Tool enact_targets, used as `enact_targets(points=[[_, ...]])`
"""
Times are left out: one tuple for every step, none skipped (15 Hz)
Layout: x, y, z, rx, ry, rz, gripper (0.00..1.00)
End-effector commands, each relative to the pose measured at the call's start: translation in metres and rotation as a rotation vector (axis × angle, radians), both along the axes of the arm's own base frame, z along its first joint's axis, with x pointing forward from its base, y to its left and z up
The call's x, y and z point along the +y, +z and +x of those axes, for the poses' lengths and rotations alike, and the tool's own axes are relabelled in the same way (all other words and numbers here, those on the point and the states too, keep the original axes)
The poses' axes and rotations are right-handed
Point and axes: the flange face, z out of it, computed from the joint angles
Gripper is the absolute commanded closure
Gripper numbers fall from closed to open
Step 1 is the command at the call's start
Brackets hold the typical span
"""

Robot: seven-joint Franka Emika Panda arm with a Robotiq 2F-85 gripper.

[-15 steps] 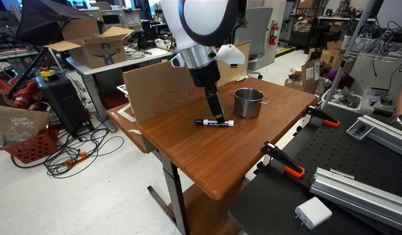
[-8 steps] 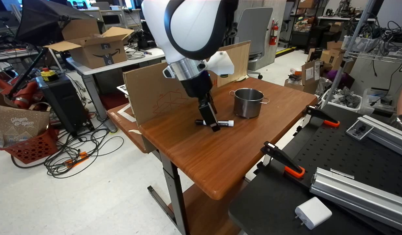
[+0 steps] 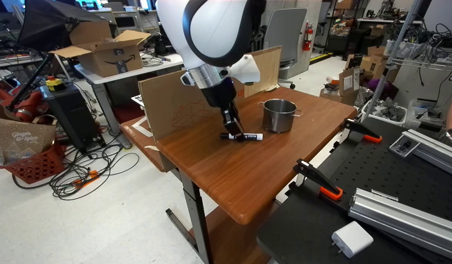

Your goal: Put the black marker in the silver pot

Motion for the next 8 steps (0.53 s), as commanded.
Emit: enact_targets(points=[[0.001,-0.002,0.005,0.000,0.002,-0.051,0.95],[0.001,-0.002,0.005,0.000,0.002,-0.052,1.00],[0.001,0.000,0.006,-0.002,0.002,-0.050,0.96],[0.001,0.001,0.007,-0.003,0.001,-0.049,0.95],[0.000,0.004,0.008,-0.007,0.001,-0.044,0.95],[0.000,0.007,0.009,-0.013,0.002,-0.040,0.95],[-0.001,0.011,0.010,-0.017,0.004,-0.032,0.95],[-0.002,0.014,0.010,-0.022,0.005,-0.028,0.95]])
